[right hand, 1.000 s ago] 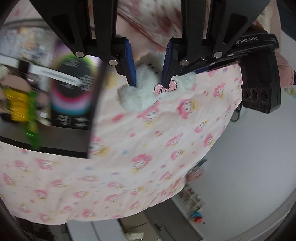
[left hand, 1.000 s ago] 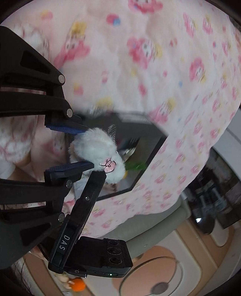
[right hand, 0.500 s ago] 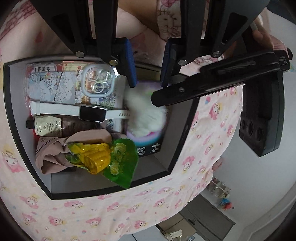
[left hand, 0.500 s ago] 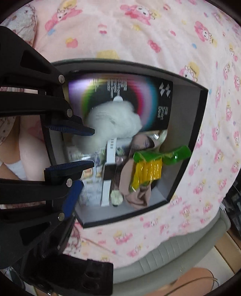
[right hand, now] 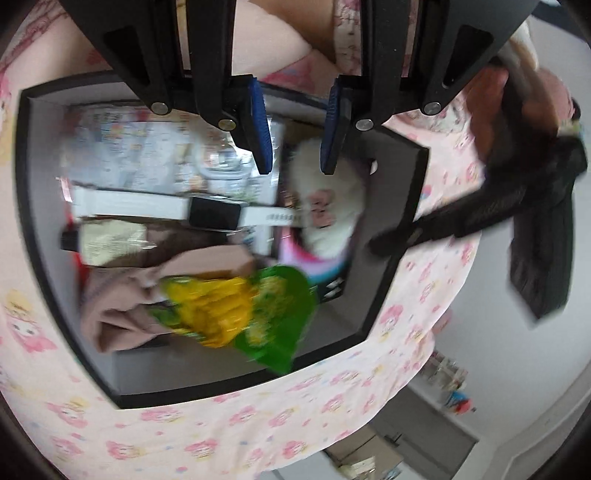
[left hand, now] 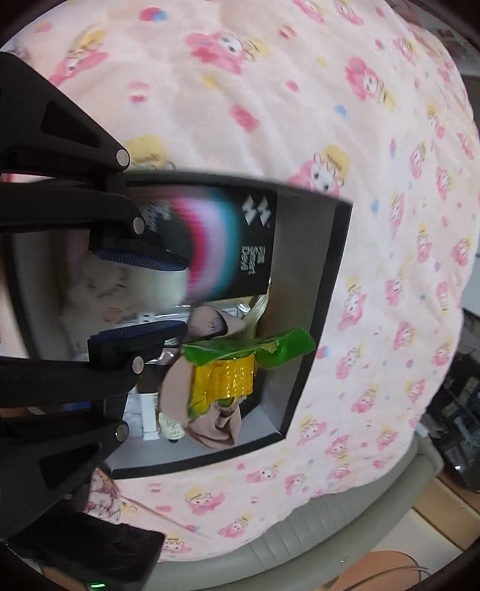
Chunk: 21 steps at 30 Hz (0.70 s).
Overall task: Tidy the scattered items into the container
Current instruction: 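Carry the white plush with the left gripper over the black box, then lower the plush into the box and open the left gripper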
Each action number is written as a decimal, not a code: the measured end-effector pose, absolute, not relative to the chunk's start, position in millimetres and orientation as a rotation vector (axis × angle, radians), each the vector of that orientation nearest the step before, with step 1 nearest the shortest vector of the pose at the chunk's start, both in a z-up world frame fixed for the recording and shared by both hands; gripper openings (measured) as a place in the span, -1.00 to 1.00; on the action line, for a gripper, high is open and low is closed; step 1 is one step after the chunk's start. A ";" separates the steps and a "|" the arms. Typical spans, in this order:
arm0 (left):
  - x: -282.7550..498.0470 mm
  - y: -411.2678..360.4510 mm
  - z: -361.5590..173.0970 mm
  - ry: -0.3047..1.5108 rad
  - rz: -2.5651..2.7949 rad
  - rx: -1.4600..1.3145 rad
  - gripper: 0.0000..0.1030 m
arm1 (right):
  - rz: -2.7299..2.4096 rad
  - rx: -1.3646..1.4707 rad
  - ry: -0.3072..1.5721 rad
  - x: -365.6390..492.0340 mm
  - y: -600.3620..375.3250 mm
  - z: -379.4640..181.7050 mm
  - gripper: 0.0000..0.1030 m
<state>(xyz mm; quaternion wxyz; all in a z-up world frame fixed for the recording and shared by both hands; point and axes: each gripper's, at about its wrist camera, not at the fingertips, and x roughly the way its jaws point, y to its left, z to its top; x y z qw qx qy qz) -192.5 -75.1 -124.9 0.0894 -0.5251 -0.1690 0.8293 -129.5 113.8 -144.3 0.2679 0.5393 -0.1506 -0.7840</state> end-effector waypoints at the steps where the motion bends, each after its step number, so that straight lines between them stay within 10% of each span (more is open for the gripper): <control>1: -198.9 -72.4 -129.2 -0.490 2.449 -1.588 -0.47 | -2.075 1.468 -0.367 -131.4 104.9 -145.9 -0.52; 21: -158.5 -72.6 -126.6 -0.432 2.347 -1.542 -0.38 | -2.409 1.495 -0.311 -152.1 108.5 -139.4 -0.49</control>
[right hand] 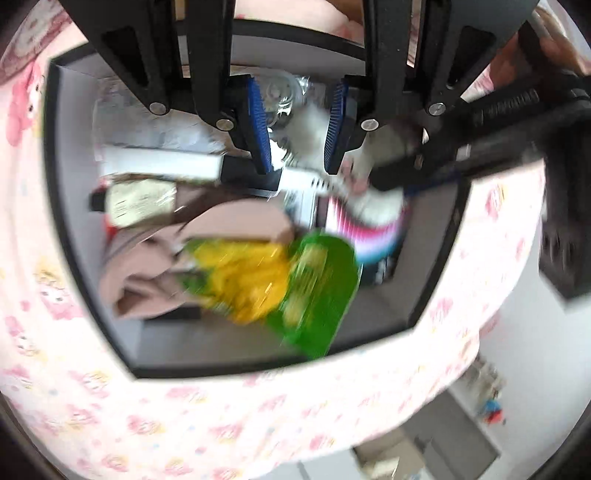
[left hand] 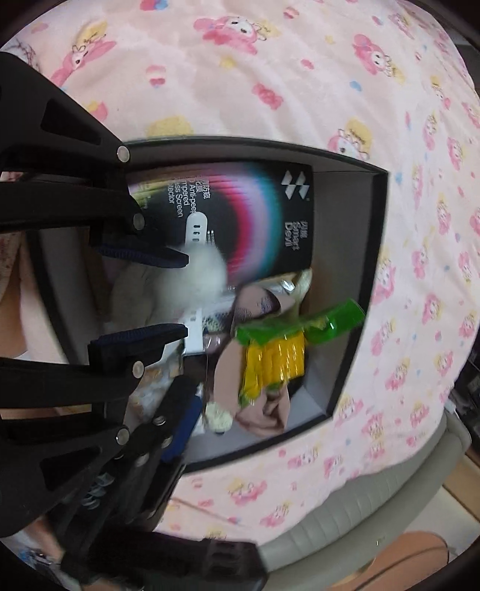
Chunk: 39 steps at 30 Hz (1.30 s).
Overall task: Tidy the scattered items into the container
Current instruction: 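Lower the plush into the box and open the left gripper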
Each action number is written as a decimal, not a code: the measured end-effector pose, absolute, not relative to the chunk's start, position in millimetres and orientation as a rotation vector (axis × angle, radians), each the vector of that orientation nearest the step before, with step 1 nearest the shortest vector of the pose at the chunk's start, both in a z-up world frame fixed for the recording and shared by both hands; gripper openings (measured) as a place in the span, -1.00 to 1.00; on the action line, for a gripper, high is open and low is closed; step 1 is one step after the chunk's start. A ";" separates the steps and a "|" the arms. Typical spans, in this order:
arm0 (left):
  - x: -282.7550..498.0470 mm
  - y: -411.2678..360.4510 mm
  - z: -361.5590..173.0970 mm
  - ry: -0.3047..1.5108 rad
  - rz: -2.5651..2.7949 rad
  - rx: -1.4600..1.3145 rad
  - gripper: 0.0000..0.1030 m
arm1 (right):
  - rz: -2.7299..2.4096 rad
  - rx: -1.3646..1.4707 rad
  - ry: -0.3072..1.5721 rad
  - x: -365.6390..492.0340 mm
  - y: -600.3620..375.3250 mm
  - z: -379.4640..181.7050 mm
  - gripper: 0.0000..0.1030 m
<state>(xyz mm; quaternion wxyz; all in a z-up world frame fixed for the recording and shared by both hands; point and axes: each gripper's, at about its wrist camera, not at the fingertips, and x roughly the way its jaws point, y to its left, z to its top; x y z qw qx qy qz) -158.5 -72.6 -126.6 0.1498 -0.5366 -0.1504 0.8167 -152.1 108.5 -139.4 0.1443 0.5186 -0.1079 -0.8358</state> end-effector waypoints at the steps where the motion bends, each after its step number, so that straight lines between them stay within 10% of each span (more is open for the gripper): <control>1: -154.2 -75.4 -117.7 -0.455 2.347 -1.490 -0.29 | -2.417 1.487 -0.302 -152.3 108.6 -137.1 -0.49; 13: -207.2 -43.3 -135.3 -0.189 2.418 -1.587 -0.26 | -2.282 1.514 -0.143 -148.2 82.0 -141.9 -0.49; 39: -158.0 -43.1 -148.9 -0.407 2.397 -1.589 -0.61 | -2.284 1.556 -0.153 -137.8 118.7 -159.6 -0.49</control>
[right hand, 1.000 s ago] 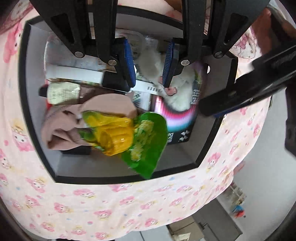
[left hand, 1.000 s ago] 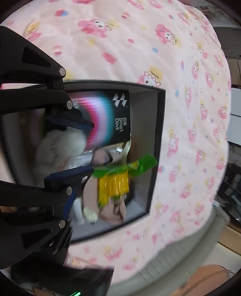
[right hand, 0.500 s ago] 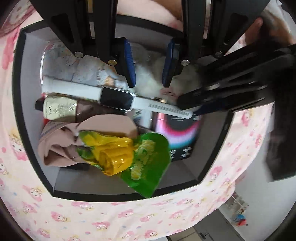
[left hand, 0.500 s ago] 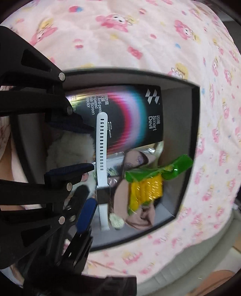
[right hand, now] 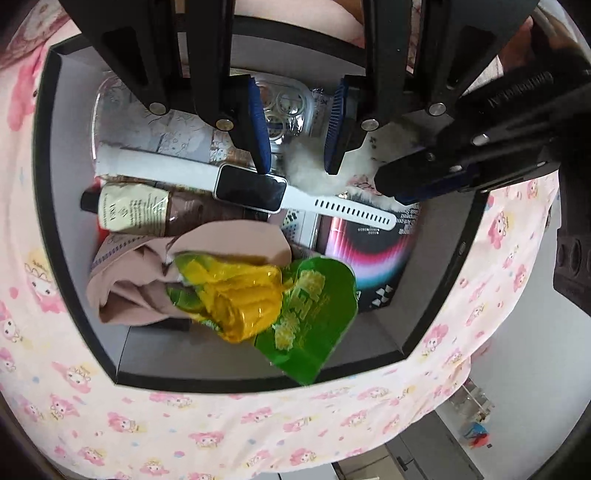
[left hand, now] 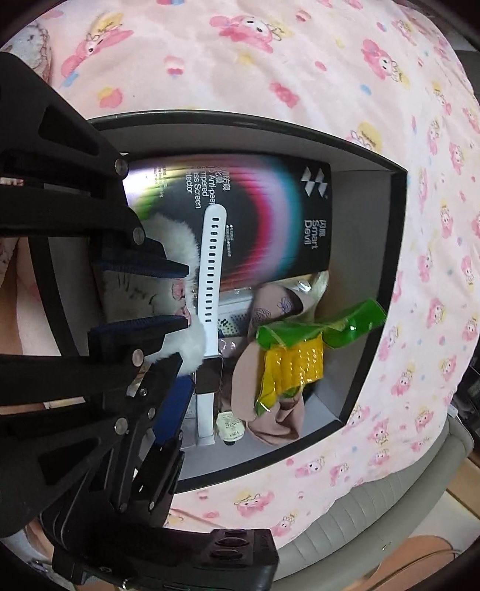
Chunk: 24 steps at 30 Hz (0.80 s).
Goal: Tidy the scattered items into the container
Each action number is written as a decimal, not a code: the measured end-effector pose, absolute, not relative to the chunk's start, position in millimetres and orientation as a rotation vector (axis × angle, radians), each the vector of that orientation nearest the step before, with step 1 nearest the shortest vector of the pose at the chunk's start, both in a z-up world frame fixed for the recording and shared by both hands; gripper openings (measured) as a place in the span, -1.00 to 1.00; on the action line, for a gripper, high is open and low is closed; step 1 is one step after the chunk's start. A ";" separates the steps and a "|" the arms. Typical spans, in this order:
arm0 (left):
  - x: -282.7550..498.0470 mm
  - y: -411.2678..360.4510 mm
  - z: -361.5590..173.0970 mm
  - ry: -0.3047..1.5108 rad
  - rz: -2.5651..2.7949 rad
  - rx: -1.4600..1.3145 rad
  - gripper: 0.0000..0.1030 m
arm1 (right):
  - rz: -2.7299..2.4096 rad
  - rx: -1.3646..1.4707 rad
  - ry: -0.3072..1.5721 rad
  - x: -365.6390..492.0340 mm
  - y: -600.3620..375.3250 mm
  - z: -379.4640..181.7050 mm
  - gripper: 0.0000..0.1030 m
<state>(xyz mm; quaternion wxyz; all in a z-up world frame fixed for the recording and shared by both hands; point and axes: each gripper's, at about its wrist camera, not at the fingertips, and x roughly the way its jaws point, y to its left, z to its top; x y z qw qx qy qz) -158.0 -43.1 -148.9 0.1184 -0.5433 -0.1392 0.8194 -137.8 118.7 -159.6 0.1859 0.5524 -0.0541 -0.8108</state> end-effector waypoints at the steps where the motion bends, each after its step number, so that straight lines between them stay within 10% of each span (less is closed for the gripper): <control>1: -157.6 -43.4 -150.0 -0.421 2.391 -1.596 -0.61 | -2.276 1.565 -0.156 -137.8 119.3 -161.7 -0.49; 9: -148.6 -48.7 -116.1 -0.445 2.567 -1.373 -0.56 | -2.320 1.516 -0.126 -150.4 116.0 -149.8 -0.49; 13: -126.8 -42.0 -52.6 -0.324 2.718 -1.139 0.36 | -2.468 1.335 -0.157 -139.0 139.0 -85.7 -0.45; 20: -78.2 -27.6 22.0 -0.278 2.859 -0.914 0.51 | -2.624 1.054 -0.159 -97.6 157.5 11.1 0.38; 24: -48.6 -19.8 40.3 -0.302 2.859 -0.862 0.78 | -2.749 0.992 -0.047 -70.5 160.3 37.7 0.52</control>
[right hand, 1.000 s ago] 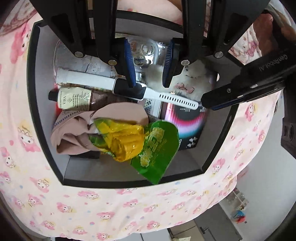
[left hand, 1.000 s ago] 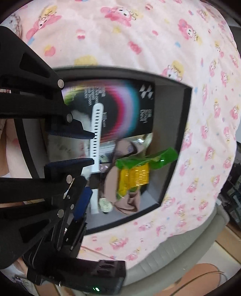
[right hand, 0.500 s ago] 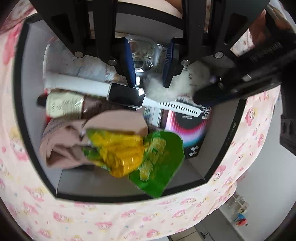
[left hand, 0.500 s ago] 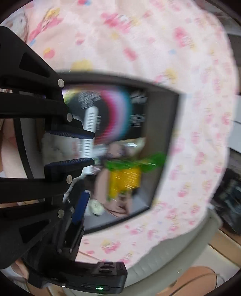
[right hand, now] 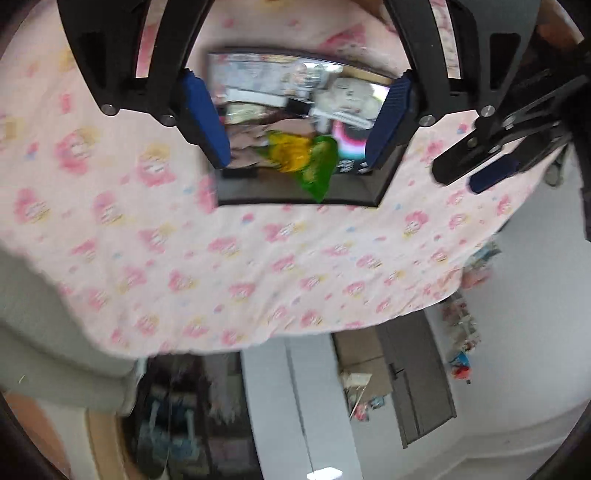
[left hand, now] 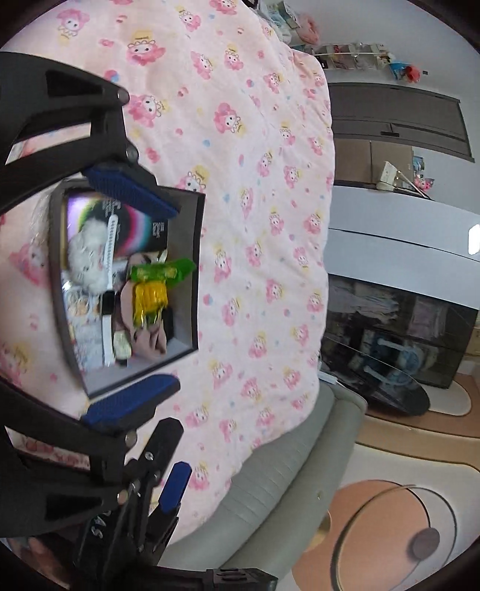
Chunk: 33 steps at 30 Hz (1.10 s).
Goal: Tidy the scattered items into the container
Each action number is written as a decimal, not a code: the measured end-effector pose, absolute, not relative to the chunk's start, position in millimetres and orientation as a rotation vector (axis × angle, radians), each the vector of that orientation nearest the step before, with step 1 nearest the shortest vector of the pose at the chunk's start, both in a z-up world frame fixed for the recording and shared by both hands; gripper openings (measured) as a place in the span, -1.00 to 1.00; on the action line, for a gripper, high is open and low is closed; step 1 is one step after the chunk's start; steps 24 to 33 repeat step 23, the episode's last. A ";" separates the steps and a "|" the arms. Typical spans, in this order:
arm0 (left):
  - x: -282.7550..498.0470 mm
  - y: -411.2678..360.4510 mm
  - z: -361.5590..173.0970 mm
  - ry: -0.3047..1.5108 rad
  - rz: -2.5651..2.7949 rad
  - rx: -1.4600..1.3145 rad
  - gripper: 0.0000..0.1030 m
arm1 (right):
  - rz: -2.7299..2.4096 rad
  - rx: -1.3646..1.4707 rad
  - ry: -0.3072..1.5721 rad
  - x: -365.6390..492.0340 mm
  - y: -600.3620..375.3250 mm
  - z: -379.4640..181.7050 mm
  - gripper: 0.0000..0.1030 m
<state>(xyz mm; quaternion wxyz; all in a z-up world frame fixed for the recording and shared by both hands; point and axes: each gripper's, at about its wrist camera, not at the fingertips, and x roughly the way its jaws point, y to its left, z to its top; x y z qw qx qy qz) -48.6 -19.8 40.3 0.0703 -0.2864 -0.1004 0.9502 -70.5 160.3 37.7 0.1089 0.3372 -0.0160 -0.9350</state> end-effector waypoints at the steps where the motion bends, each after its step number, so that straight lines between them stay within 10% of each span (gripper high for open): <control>1: -42.3 -16.3 43.1 -0.304 2.862 -0.854 0.81 | -2.776 0.996 -0.027 -62.9 161.6 41.0 0.63; 33: 55.7 19.8 33.8 -0.206 2.953 -0.943 0.99 | -2.890 0.991 -0.034 45.5 198.5 17.8 0.70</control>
